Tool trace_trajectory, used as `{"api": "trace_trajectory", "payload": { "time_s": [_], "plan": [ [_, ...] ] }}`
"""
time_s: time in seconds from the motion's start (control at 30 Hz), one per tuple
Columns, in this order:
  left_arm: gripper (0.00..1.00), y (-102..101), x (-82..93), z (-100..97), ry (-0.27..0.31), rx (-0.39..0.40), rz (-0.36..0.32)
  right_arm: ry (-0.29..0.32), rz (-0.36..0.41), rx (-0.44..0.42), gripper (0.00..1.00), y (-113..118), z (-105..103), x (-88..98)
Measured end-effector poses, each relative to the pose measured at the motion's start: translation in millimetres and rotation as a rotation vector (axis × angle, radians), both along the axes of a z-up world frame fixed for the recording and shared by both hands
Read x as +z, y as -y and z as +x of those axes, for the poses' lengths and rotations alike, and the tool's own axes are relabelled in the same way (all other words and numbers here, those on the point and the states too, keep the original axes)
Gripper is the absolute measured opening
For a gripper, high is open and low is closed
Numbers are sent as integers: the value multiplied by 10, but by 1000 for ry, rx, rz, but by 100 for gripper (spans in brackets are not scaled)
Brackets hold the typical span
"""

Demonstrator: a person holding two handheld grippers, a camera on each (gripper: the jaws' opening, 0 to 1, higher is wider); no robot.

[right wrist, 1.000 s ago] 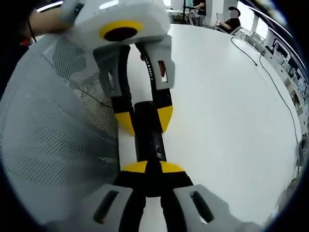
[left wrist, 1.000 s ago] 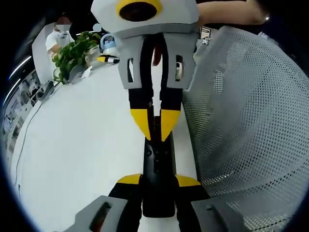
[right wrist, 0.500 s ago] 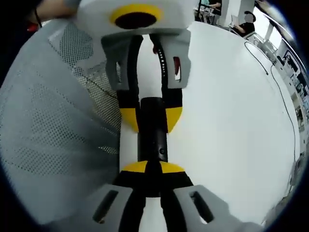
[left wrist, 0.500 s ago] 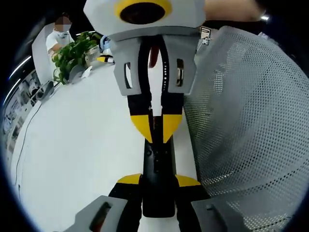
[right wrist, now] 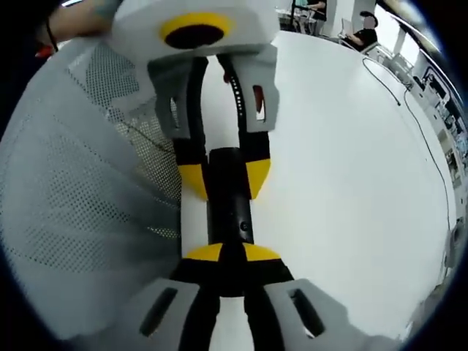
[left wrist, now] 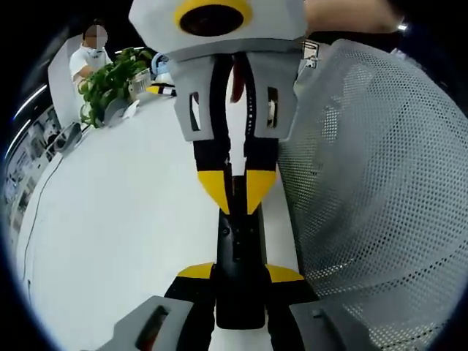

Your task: Press the specified remote control buttons in sequence, fully releasing each button before pressing the next.

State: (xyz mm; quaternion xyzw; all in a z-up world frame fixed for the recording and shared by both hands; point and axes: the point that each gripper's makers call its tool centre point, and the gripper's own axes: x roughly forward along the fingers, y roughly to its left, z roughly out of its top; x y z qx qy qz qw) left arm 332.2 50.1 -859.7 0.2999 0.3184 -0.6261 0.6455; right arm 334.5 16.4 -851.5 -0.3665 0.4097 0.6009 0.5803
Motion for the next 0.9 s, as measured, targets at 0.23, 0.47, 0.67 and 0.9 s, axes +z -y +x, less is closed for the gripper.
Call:
{"api": "trace_trajectory", "payload": {
  "time_s": [0.23, 0.47, 0.67, 0.9],
  "plan": [
    [26, 0, -1, -1, 0, -4, 1, 4, -4, -14, 11, 41, 10, -3],
    [26, -2, -2, -2, 1, -9, 3, 9, -45, 22, 10, 28, 12, -21],
    [26, 0, 0, -3, -1, -9, 1, 3, -18, -11, 11, 46, 13, -7],
    [26, 1, 0, -1, -2, -9, -5, -13, 16, -72, 10, 60, 17, 1]
  ]
}}
